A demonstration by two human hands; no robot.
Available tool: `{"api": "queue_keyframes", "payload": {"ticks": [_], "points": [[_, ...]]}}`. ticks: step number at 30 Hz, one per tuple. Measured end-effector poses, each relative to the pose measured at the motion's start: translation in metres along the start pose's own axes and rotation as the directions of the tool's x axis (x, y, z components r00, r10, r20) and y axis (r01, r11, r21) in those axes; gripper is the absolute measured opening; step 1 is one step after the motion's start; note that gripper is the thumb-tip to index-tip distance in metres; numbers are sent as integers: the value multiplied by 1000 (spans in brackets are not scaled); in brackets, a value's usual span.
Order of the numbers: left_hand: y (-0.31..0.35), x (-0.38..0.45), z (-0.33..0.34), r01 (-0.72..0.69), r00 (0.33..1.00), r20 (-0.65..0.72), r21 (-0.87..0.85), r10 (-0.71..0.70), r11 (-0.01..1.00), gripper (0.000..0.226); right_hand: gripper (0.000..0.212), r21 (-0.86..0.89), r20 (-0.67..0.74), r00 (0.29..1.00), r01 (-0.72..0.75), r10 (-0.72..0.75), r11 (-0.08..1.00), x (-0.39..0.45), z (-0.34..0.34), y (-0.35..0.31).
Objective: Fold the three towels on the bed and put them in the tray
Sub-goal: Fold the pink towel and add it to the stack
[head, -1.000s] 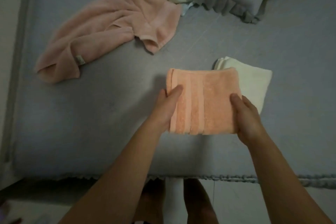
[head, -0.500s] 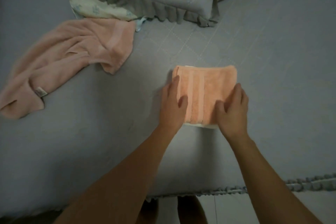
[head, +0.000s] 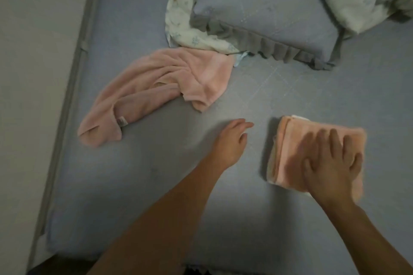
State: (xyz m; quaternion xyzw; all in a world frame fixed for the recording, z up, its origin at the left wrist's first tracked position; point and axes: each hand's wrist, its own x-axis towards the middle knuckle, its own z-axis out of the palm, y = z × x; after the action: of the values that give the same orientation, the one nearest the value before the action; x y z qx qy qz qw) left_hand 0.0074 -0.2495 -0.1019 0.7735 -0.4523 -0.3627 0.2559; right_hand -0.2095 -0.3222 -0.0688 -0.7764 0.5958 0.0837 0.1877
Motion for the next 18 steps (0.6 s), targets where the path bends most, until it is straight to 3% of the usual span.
{"api": "queue_keyframes", "payload": {"ticks": [3,5,6,9,11,15,18], "points": [[-71,6,-87,172,954,-261,72,-148,982,35,65,53,16,985,170,-171,984,1,10,-66],[-129,17,-148,298,873,-459,239,-163,924,36,54,64,80,963,251,-256,966,1,32,-113],[-157,26,-174,346,864,-477,327,-163,879,43,54,79,127,953,267,-276,960,1,46,-136],[-216,51,-222,485,856,-388,375,-342,790,84,54,260,254,919,235,-301,937,0,86,-201],[-234,57,-229,561,818,-348,303,-458,771,97,47,463,291,926,85,-242,882,2,103,-235],[-224,30,-200,531,842,-252,234,-477,814,68,39,703,448,894,-341,-17,625,7,111,-292],[-179,-30,-154,467,879,-100,-23,-467,884,65,25,770,496,868,-451,22,450,10,109,-317]]}}
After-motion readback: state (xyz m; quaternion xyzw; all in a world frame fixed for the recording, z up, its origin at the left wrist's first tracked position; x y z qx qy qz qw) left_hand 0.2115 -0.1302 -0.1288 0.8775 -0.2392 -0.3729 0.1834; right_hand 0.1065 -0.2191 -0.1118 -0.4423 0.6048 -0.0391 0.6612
